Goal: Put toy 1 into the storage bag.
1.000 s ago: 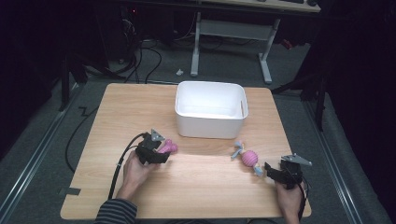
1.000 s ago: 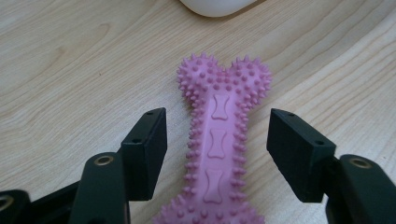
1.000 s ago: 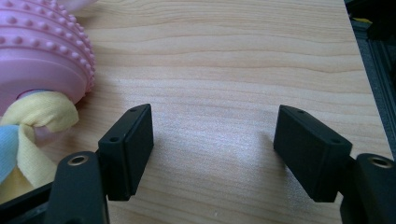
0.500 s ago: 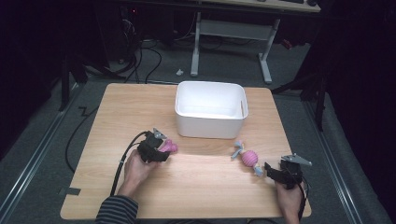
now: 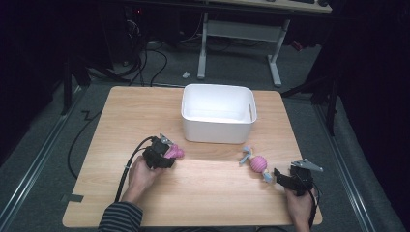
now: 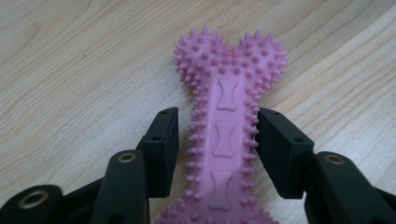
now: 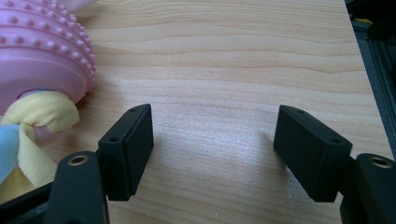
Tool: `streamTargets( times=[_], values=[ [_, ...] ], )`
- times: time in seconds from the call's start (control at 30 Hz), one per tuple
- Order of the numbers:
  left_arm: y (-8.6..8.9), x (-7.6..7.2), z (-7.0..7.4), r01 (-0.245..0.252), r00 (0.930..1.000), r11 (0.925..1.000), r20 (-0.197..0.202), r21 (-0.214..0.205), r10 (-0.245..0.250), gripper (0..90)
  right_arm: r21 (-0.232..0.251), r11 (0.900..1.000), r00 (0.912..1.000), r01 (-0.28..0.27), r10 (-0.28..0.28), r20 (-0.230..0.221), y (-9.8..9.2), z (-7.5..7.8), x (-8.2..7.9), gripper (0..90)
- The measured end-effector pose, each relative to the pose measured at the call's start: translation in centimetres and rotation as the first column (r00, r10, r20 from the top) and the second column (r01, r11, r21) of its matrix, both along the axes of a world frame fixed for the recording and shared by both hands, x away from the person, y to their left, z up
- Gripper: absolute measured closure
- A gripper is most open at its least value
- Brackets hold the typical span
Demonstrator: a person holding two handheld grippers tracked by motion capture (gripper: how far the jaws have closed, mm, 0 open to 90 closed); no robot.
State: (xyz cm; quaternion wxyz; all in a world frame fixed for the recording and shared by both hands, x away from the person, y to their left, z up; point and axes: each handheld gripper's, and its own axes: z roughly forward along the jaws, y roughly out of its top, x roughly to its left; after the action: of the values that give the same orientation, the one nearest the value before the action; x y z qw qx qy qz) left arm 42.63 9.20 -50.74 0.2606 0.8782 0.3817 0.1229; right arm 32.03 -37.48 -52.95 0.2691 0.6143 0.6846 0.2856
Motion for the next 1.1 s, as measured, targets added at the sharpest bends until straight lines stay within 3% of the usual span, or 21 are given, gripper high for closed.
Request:
streamTargets(
  times=[0.4, 0.7, 0.93, 1.1],
  values=[
    [0.0, -0.1, 0.1, 0.015, 0.9999, 0.9998, -0.001, 0.011, -0.015, 58.3, 0.002, 1.0000, 1.0000, 0.002, -0.002, -0.002, 0.0, 0.0, 0.0, 29.0],
    [0.3, -0.8, 1.2, 0.024, 0.9997, 0.9993, -0.001, -0.029, -0.024, 59.1, 0.001, 1.0000, 1.0000, 0.000, 0.000, -0.001, 0.0, 0.0, 0.0, 29.0],
    [1.0, -1.6, 2.4, 0.027, 0.9996, 0.9990, 0.000, -0.037, -0.027, 59.2, 0.001, 1.0000, 1.0000, 0.000, 0.000, -0.002, 0.0, 0.0, 0.0, 29.0],
    [1.7, -1.9, 3.4, 0.025, 0.9996, 0.9960, -0.010, -0.086, -0.026, 59.2, 0.002, 1.0000, 1.0000, 0.001, -0.001, -0.002, 0.0, 0.0, 0.0, 29.0]
  ],
)
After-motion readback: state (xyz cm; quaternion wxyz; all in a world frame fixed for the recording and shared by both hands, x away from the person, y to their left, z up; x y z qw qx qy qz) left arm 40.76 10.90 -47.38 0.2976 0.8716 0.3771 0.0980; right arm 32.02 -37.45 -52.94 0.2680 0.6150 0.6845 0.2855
